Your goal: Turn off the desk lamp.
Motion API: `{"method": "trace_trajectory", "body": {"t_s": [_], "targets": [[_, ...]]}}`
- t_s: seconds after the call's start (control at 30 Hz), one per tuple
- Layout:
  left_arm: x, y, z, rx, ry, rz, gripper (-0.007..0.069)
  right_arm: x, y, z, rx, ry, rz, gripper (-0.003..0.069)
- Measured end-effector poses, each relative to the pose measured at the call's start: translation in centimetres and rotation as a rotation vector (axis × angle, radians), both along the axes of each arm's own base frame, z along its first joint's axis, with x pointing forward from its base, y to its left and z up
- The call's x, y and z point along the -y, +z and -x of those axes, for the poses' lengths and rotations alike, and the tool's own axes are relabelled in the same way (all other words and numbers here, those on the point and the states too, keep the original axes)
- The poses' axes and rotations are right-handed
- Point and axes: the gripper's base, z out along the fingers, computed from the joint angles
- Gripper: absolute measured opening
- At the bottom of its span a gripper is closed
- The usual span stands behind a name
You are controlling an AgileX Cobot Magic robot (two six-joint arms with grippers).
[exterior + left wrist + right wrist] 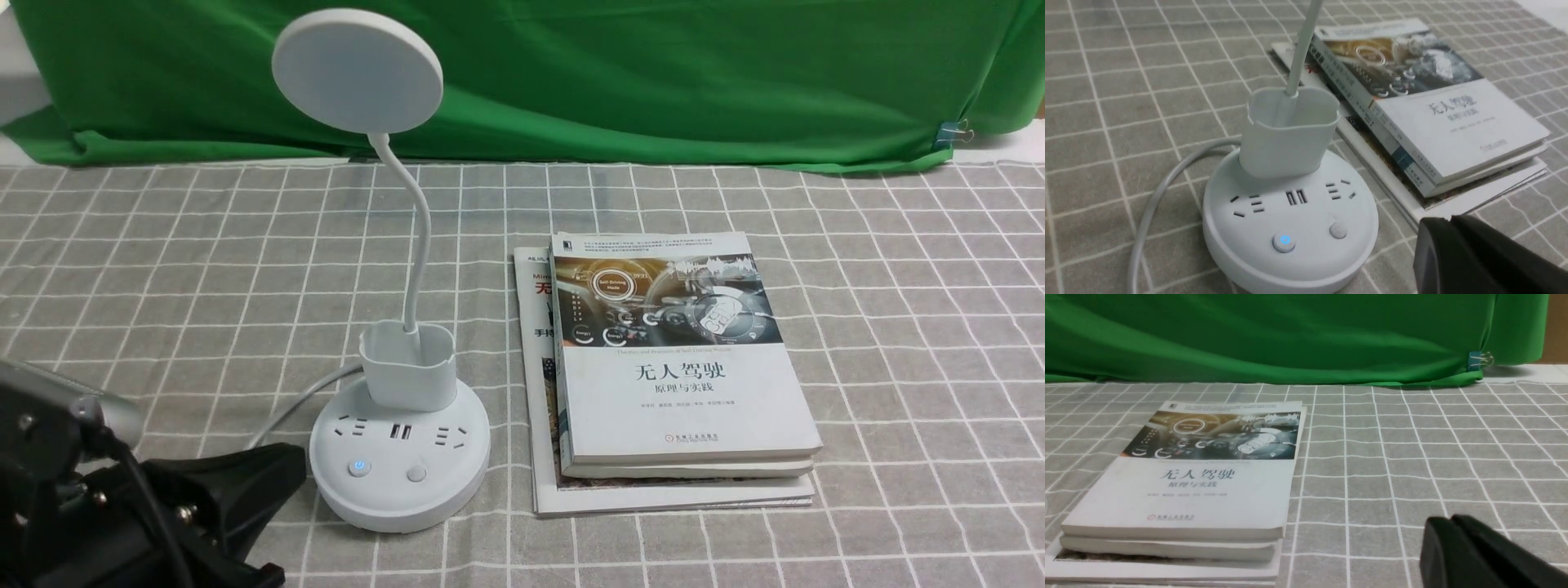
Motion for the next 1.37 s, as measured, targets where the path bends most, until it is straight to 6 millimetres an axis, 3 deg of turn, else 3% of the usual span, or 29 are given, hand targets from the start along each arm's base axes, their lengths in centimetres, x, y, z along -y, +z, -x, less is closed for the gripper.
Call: {"method": "trace_trajectory", "body": {"t_s": [0.37,0.6,0.7,0.9,1.13,1.37], "targets": [[-0.1,0.6,0.1,0.132,-0.053,-0.098,0.0001,0.0,0.0,0.0,0.000,0.000,0.000,0.0036],[-4.2,2.2,2.6,0.335,0.171,-0.119,0.0001,0.0,0.0,0.0,0.000,0.000,0.000,0.0036],[-6.0,0.7,4.3,0.408,0.330,-0.121,0.0001,0.0,0.0,0.0,0.000,0.000,0.000,0.0036],[-7.0,-2.8,5.7,0.406,0.475,-0.096,0.0001,0.0,0.0,0.0,0.000,0.000,0.000,0.0036],[-7.0,-4.3,6.2,0.267,0.470,-0.102,0.0001,0.0,0.0,0.0,0.000,0.000,0.000,0.0036],[-7.0,-4.3,6.2,0.263,0.469,-0.103,0.0001,0.0,0.0,0.0,0.000,0.000,0.000,0.0036]]}}
